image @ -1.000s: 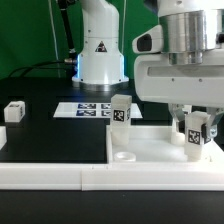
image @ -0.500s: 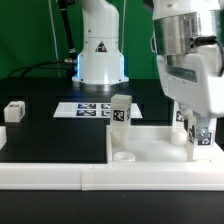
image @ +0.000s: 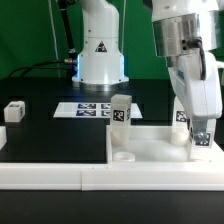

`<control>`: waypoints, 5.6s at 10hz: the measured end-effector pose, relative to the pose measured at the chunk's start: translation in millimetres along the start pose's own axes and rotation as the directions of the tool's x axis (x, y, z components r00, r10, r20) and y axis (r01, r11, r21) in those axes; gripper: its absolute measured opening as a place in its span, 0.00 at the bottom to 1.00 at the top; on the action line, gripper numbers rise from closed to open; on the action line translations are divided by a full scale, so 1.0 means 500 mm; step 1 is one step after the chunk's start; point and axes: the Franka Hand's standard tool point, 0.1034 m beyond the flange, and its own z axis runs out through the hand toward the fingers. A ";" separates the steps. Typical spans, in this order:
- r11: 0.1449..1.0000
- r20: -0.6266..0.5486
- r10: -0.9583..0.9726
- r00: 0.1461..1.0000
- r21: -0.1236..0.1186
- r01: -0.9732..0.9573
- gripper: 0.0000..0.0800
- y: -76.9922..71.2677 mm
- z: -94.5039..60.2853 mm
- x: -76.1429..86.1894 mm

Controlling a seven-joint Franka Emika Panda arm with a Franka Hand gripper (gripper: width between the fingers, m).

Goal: Assemble square table

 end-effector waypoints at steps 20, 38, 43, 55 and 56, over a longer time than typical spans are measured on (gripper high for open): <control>0.988 -0.023 -0.157 0.987 -0.002 0.157 0.37 -0.001 0.006 0.024; 0.811 -0.017 -0.583 0.812 -0.073 0.580 0.81 0.002 0.003 0.011; 0.434 -0.039 -0.901 0.433 -0.121 0.893 0.68 -0.010 0.004 0.013; 0.999 -0.038 -0.035 0.999 -0.012 0.035 0.36 0.002 0.004 0.020; 0.998 -0.039 0.059 0.998 -0.009 -0.059 0.36 0.003 0.004 0.020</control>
Offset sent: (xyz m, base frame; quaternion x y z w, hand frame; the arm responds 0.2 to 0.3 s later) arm 0.0000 0.0000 0.0000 0.0000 0.0000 -0.1938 0.9810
